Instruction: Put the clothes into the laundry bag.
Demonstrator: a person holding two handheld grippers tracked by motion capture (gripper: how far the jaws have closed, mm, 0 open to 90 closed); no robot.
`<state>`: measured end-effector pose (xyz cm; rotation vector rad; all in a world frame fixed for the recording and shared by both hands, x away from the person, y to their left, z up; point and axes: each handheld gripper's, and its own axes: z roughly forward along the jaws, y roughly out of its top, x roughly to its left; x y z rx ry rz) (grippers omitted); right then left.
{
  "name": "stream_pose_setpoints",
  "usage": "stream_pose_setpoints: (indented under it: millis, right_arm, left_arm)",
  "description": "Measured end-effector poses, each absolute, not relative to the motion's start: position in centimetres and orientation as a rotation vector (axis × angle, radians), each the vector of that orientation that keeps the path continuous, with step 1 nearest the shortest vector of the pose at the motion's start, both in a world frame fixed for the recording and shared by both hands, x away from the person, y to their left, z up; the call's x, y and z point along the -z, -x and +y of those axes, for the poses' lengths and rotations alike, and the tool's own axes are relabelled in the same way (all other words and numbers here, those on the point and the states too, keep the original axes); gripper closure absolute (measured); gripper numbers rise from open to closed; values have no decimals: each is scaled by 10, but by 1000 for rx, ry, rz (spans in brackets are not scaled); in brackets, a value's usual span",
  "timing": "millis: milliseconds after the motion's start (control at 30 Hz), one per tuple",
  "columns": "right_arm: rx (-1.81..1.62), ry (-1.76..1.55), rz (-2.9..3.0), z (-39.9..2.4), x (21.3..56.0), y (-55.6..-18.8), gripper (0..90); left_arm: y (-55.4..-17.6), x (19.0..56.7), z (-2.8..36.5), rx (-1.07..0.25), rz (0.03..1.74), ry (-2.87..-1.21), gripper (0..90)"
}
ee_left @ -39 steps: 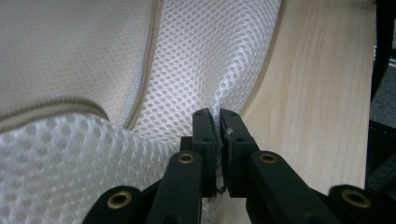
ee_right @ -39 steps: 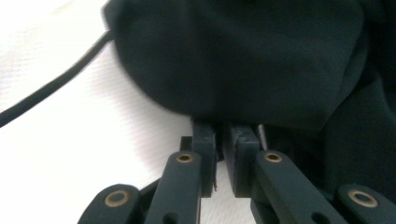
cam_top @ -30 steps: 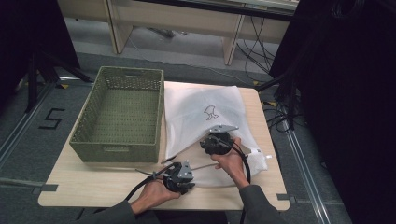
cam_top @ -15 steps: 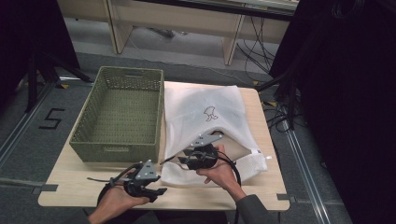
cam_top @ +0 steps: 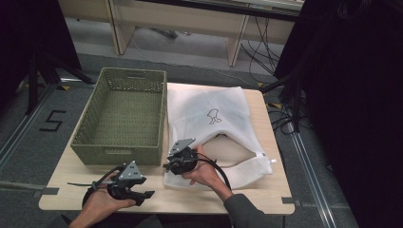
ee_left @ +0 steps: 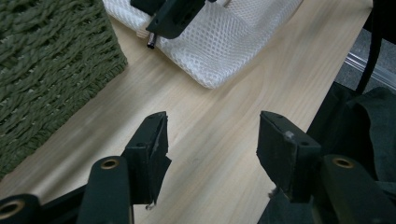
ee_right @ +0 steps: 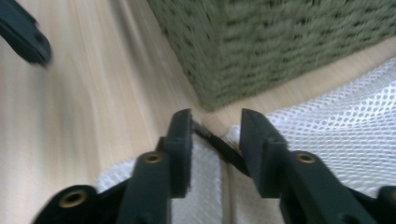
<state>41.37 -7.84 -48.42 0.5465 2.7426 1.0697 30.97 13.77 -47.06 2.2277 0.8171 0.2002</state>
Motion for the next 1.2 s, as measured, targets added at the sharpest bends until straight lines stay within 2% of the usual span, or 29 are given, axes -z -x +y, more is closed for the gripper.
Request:
stream_pose_setpoints:
  millis: [100, 200, 267, 433, 633, 733, 833, 967, 1200]
  right_arm:
    - [-1047, -509, 2739, -82, 484, -414, 832]
    - [-1046, -573, 2719, -90, 478, -410, 875]
    - [-1053, -495, 2694, -98, 472, -411, 875]
    - [-1032, -622, 2648, -133, 459, -402, 874]
    - [-738, -859, 2449, -178, 480, -444, 855]
    - [-752, -969, 2386, -188, 485, -460, 729]
    - [-745, -992, 2394, -193, 484, -459, 674]
    - [-885, -974, 2430, -199, 459, -433, 699]
    - [-852, -1020, 2425, -215, 462, -423, 742]
  left_arm:
    - [-311, 471, 139, -215, 816, -2233, 413]
    - [-311, 473, 139, -201, 839, -2225, 409]
    - [-312, 472, 139, -210, 815, -2234, 409]
    - [-310, 473, 136, -192, 821, -2236, 407]
    - [-309, 474, 128, -184, 806, -2245, 397]
    - [-309, 475, 127, -175, 796, -2253, 387]
    - [-309, 473, 129, -188, 780, -2255, 375]
    - [-308, 470, 129, -194, 769, -2243, 364]
    - [-307, 467, 119, -215, 738, -2242, 357]
